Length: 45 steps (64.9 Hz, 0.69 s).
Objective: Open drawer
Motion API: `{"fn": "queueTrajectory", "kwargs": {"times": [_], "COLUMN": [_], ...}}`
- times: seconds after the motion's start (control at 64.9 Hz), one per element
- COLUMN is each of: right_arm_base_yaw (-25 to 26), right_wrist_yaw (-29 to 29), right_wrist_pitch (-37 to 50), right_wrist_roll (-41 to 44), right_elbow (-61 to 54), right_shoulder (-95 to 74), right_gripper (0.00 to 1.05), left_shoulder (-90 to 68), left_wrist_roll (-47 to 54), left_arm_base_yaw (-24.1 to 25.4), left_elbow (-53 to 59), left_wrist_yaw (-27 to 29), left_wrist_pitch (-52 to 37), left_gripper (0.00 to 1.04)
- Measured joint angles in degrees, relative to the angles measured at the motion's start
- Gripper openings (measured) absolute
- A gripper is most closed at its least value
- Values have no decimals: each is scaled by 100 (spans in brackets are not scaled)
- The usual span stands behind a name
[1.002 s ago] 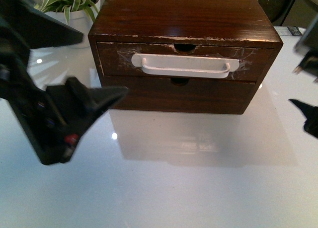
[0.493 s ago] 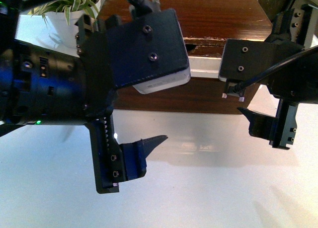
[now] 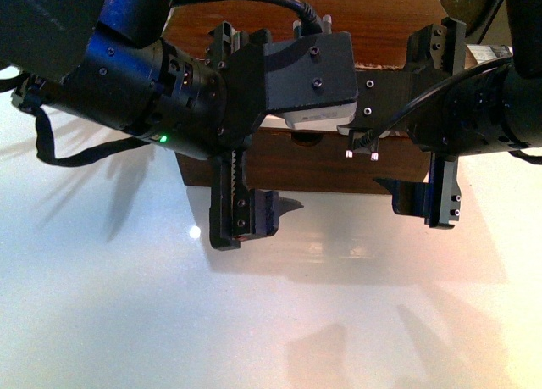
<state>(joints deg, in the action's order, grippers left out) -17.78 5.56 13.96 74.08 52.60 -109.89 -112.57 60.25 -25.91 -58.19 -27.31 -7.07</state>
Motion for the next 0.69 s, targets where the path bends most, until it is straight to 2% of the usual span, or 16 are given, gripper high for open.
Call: {"fn": "queueTrajectory", "kwargs": {"times": [0.694], "right_arm_base_yaw": [-87], "right_wrist_yaw": [286], "right_wrist_pitch": [-299], "right_wrist_roll": [33], "right_elbow": [210], "right_shoulder": [-144], "right_gripper": [96], "left_shoulder": [-874], "left_wrist_roll": [149], "left_arm_base_yaw": [118], "left_elbow": [-1231], "left_wrist_yaw": [-170], "left_wrist_pitch": [763], "left_gripper": [96]}}
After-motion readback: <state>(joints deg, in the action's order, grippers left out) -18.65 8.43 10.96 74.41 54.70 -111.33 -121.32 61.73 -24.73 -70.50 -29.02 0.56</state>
